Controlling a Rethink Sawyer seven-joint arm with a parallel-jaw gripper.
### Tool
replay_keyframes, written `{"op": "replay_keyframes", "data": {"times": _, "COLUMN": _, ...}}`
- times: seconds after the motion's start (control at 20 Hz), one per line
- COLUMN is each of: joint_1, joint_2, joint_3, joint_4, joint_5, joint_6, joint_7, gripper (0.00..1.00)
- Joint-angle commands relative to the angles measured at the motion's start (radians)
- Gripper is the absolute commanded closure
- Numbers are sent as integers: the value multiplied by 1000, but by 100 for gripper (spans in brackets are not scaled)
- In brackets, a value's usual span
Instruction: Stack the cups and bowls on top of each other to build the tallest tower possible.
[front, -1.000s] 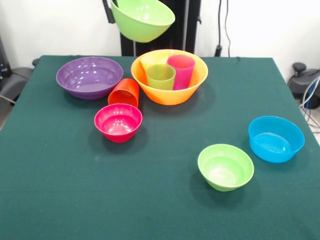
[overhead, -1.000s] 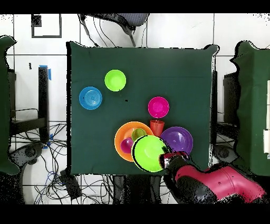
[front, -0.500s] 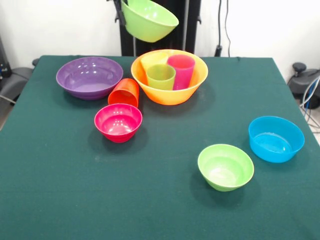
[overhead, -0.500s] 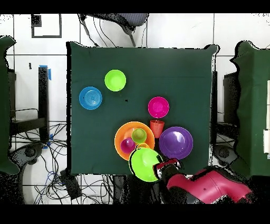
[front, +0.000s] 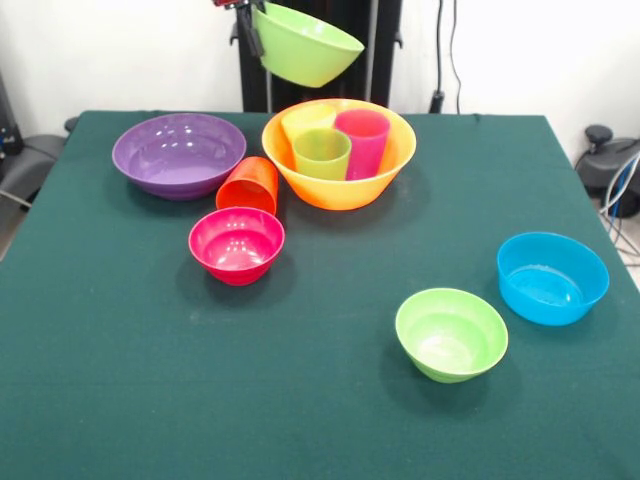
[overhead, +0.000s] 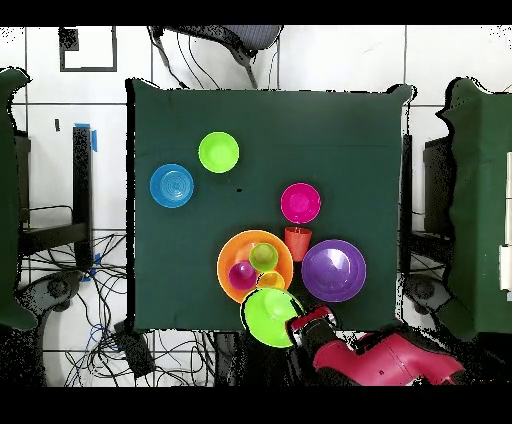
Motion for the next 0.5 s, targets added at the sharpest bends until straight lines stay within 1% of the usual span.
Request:
{"op": "replay_keyframes", "data": {"times": 0.05, "joint_1": 79, "joint_2": 54, "joint_3": -106, "joint_4": 11, "joint_5": -78, "joint_6": -71, "joint_7": 69, "gripper": 100}}
{"op": "replay_keyframes", "data": {"times": 0.15, "joint_1": 91, "joint_2": 56, "joint_3": -130, "joint_4": 6, "joint_5": -86, "joint_6": -97, "joint_7": 67, "gripper": 100}}
{"op": "replay_keyframes", "data": {"times": 0.2, "joint_1": 98, "joint_2": 57, "joint_3": -141, "joint_4": 3, "joint_5": -92, "joint_6": -94, "joint_7": 62, "gripper": 100}}
{"op": "replay_keyframes", "data": {"times": 0.25, "joint_1": 112, "joint_2": 66, "joint_3": -153, "joint_4": -3, "joint_5": -107, "joint_6": -69, "joint_7": 55, "gripper": 100}}
{"op": "replay_keyframes", "data": {"times": 0.3, "joint_1": 123, "joint_2": 68, "joint_3": -167, "joint_4": -7, "joint_5": -109, "joint_6": -71, "joint_7": 57, "gripper": 100}}
{"op": "replay_keyframes", "data": {"times": 0.4, "joint_1": 130, "joint_2": 95, "joint_3": -174, "joint_4": -16, "joint_5": -94, "joint_6": -67, "joint_7": 57, "gripper": 100}}
{"op": "replay_keyframes", "data": {"times": 0.45, "joint_1": 114, "joint_2": 121, "joint_3": -151, "joint_4": -16, "joint_5": -70, "joint_6": -50, "joint_7": 48, "gripper": 100}}
{"op": "replay_keyframes", "data": {"times": 0.5, "joint_1": 109, "joint_2": 132, "joint_3": -142, "joint_4": -16, "joint_5": -61, "joint_6": -44, "joint_7": 42, "gripper": 100}}
